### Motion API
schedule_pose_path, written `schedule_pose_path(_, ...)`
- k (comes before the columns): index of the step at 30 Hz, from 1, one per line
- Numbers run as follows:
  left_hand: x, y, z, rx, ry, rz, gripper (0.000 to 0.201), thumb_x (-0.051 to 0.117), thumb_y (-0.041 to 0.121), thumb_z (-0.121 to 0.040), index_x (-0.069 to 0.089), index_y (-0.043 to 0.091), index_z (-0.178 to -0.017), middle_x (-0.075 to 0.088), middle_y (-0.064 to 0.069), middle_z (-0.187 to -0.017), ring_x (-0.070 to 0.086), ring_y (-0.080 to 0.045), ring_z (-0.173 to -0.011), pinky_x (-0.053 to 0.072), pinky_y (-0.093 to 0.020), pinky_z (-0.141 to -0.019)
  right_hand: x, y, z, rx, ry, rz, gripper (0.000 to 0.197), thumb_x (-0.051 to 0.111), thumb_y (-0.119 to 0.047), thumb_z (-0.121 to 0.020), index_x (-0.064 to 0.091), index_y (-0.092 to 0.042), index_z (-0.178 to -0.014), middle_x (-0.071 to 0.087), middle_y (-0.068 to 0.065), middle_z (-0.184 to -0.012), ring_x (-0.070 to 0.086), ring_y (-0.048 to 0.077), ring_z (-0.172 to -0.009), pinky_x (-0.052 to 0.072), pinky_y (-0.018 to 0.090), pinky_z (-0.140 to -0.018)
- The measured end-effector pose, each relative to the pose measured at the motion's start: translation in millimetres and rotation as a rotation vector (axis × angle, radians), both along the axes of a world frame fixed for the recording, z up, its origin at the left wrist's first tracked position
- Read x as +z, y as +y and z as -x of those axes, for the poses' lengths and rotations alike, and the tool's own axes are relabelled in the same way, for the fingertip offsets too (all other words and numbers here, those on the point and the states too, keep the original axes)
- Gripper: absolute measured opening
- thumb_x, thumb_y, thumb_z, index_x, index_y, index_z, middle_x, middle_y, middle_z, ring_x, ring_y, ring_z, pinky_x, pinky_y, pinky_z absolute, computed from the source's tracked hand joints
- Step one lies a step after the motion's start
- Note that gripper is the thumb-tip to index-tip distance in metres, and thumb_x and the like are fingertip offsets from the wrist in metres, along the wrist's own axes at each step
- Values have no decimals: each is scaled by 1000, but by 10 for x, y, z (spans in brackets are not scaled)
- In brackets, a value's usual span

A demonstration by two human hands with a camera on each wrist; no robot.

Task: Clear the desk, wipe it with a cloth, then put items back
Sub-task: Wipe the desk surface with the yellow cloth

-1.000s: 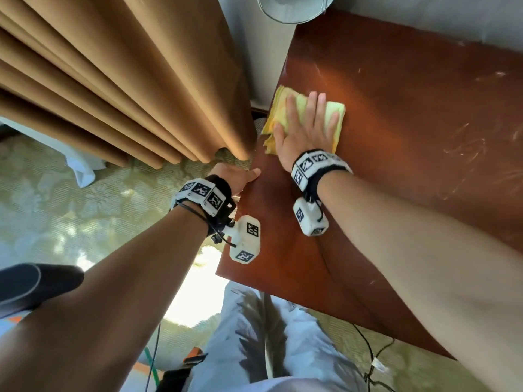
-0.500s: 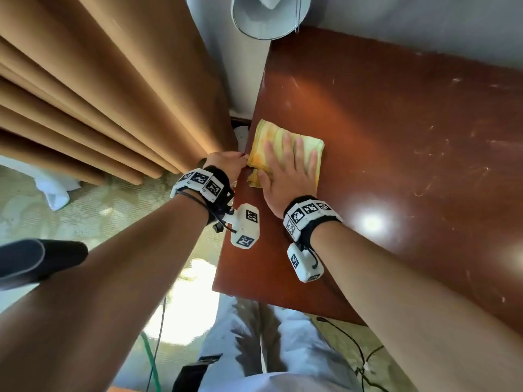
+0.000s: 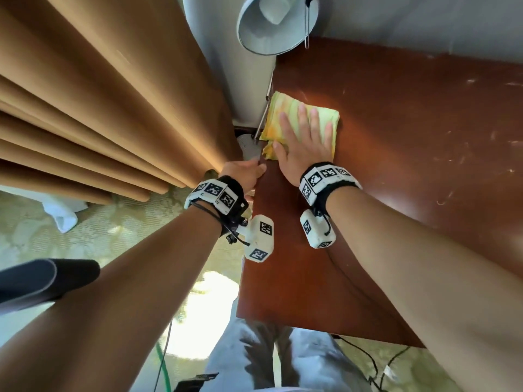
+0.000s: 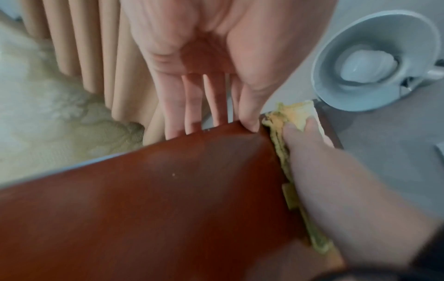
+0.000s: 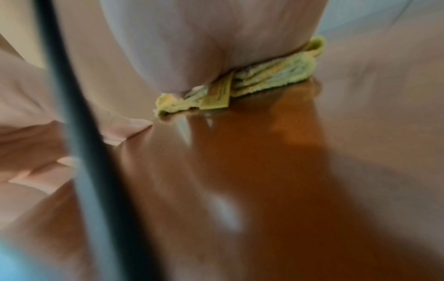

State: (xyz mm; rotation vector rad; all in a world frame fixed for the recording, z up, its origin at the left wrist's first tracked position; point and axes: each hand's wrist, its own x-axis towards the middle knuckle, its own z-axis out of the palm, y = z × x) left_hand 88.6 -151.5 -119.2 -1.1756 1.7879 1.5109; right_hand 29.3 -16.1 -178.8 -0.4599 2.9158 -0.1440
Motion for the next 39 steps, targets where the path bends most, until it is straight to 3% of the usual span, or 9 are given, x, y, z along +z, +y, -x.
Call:
schedule_pose_path(3,20,-102,32,12,-28,-102,5,71,26,-92,67,24,-93,69,-4,-108,67,-21,-96,59,-41,-84,27,1,-137,-20,-10,6,66,27,-52,-100,8,-30,-160,-1,7,-168,-2,32,-154,1,58,-121)
schedule_pose_path(11,-31,-184,318,-26,13,-180,20,64,19,-96,71,17,-115,71,-2,-107,67,-22,-103,60,-35,-72,16,9,-193,-20,-38,-13,65,23,-53,-101,7,-30,-160,-3,8,-168,-4,32,-154,-1,57,-121)
schedule_pose_path(15,-45,-130,313,-4,8,-222,11,57,16,-101,65,21,-94,65,2,-87,62,-19,-87,54,-33,-72,-7,-51,245,-77,23,-19,65,25,-54,-99,15,-31,-159,6,7,-168,4,32,-154,3,57,-121)
schedule_pose_path(17,-103,-100,294,-10,24,-183,5,60,21,-100,64,23,-98,66,3,-86,63,-16,-80,57,-36,-75,8,-78,479,-99,0,-20,65,27,-53,-100,13,-31,-160,6,7,-168,2,31,-154,1,56,-121)
schedule_pose_path(22,-139,-122,299,0,21,-200,10,63,22,-98,64,27,-90,69,0,-92,67,-21,-89,57,-43,-86,19,-106,522,-114,-12,-17,65,27,-53,-102,8,-31,-160,0,6,-168,-4,30,-154,-3,55,-121)
schedule_pose_path(25,-109,-91,259,-3,31,-179,4,63,23,-98,67,25,-99,71,-3,-96,69,-23,-91,58,-44,-88,41,-137,325,-104,-15,-21,66,28,-52,-101,8,-29,-160,-1,9,-168,-4,32,-154,-2,57,-121)
schedule_pose_path(30,-50,-93,276,25,26,-244,26,55,16,-103,61,13,-128,65,-5,-117,62,-25,-113,53,-48,-94,44,-120,27,-25,-30,-16,67,29,-53,-101,9,-28,-160,-2,10,-168,-3,34,-153,0,59,-121)
schedule_pose_path(35,-112,-97,273,29,30,-188,9,65,22,-97,67,26,-89,72,-8,-105,68,-23,-93,57,-50,-91,30,-163,266,-41,-15,-29,66,27,-53,-101,7,-30,-160,-1,8,-168,-4,31,-154,-1,57,-121)
schedule_pose_path(39,-183,-109,288,61,22,-185,3,69,22,-94,67,24,-96,72,-4,-96,70,-25,-94,57,-50,-90,54,-247,584,-70,-19,-8,64,27,-51,-103,7,-30,-160,2,9,-167,-3,32,-153,-2,57,-121)
